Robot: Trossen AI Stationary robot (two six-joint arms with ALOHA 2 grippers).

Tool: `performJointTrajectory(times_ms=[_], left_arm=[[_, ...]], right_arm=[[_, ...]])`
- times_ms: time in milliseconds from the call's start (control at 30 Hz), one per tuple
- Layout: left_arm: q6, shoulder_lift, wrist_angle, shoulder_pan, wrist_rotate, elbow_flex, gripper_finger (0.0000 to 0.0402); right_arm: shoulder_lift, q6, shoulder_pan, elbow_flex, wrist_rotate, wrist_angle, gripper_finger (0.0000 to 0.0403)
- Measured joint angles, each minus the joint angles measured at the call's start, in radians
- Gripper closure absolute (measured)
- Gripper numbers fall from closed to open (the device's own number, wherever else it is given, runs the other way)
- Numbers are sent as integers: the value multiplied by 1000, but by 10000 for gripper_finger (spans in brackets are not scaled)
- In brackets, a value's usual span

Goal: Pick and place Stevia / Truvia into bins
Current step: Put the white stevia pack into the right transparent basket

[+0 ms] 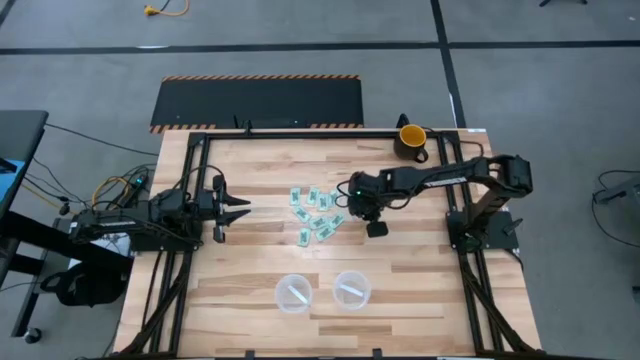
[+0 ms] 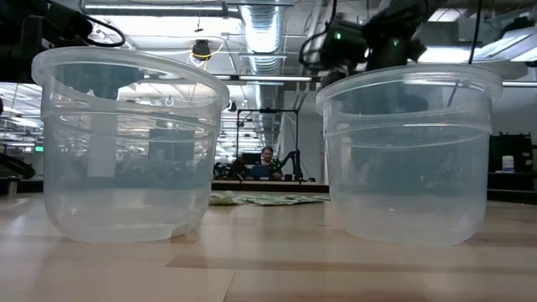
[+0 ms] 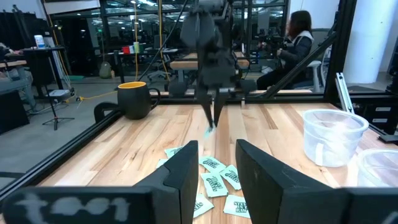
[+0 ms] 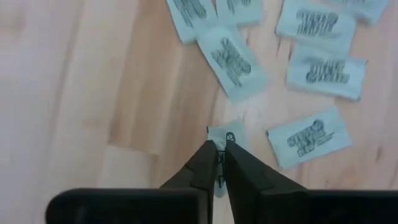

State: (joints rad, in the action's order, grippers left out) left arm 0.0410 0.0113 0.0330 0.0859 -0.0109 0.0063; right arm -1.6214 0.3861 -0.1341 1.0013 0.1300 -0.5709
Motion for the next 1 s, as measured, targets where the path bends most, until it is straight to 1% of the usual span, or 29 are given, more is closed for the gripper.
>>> performJointTrajectory(times_ms=[200, 300, 400, 600, 700, 1000], left_arm=[[0, 0, 0, 0, 0, 0, 304], [0, 0, 0, 0, 0, 0, 304], [0, 0, 0, 0, 0, 0, 304], [0, 0, 0, 0, 0, 0, 304], [0, 0, 0, 0, 0, 0, 304], [0, 0, 0, 0, 0, 0, 304]], right_arm=[[64, -20, 57, 56, 8, -70, 385], [94, -37, 97, 81, 46, -84, 378], [119, -70, 135, 100, 113, -82, 376], [138, -119, 218, 107, 288, -50, 384], [131, -141, 258, 108, 340, -14, 386], [126, -173, 349, 107, 346, 95, 376]])
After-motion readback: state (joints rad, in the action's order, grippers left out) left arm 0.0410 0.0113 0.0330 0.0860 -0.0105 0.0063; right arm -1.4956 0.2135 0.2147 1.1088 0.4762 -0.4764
